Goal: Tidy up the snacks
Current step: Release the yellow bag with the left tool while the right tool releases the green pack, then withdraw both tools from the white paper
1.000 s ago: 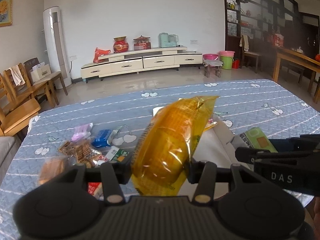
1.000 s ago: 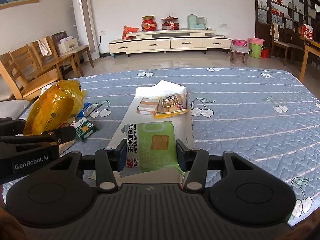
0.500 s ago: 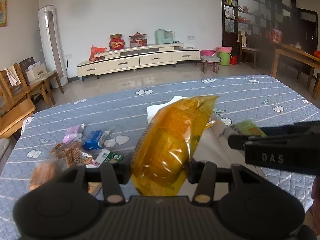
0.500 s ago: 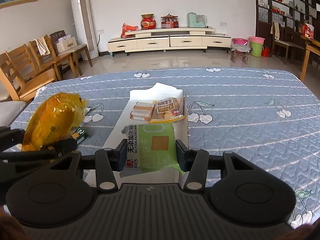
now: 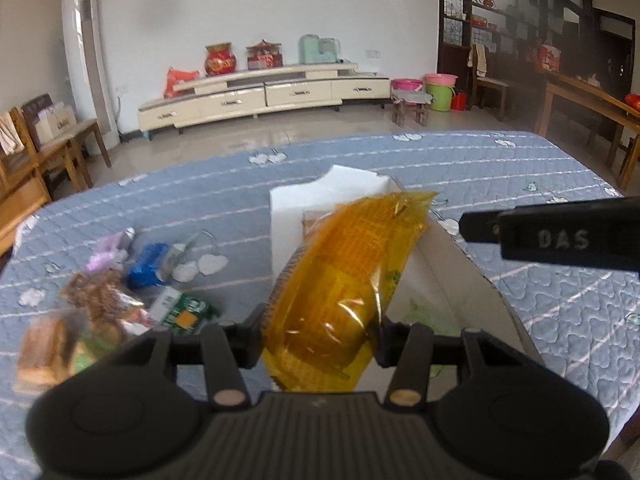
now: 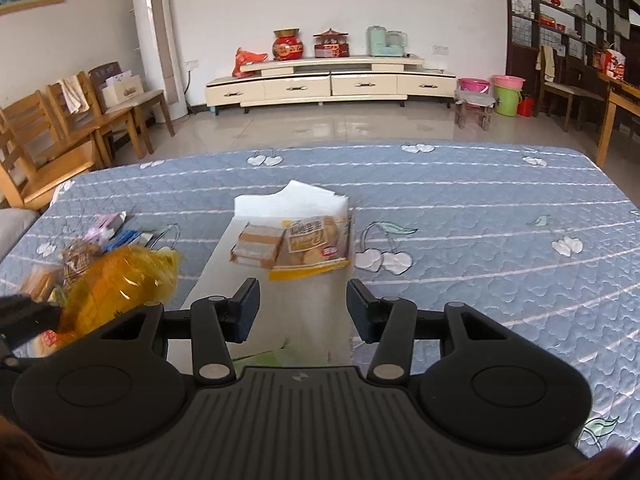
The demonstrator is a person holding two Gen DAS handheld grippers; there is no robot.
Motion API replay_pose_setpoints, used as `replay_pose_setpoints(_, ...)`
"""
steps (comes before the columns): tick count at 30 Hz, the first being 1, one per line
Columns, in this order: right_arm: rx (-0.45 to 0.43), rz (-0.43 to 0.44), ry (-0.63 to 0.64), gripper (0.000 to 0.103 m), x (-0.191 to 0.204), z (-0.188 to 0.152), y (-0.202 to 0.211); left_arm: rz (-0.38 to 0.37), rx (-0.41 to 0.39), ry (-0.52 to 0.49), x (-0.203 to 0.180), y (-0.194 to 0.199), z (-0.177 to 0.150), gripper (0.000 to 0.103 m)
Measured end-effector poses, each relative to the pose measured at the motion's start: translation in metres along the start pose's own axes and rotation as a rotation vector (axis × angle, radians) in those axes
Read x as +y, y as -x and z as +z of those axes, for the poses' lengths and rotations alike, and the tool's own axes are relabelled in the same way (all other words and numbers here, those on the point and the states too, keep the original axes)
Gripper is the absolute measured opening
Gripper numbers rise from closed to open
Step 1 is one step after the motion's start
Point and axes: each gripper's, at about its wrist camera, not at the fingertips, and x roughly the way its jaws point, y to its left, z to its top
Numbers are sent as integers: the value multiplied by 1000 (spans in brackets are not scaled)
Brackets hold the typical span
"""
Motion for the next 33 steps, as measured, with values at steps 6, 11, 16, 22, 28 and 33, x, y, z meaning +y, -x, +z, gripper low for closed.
replay_pose_setpoints(6,-18,-23,-7,60,0,-5,11,-101,15,-8,-11,-2,-1,84)
replay_pose_setpoints(11,-29,-21,-9,61,5,-7,17,-83,2,-11,-9,9,-2,87)
replay_pose_setpoints(16,-42,-17,0,69,12,-7,27,-33,-8,8,-1,26,2,87)
replay_pose_setpoints(22,-50,-31,0,96,18,-10,37,39,-16,24,13,48,0,90)
replay_pose_setpoints(28,-51,-19,4,103,28,-15,41,94,-29,45,30,67,-6,91)
replay_pose_setpoints(33,-57,0,28,103,40,-15,48,126,-42,60,45,79,-10,91)
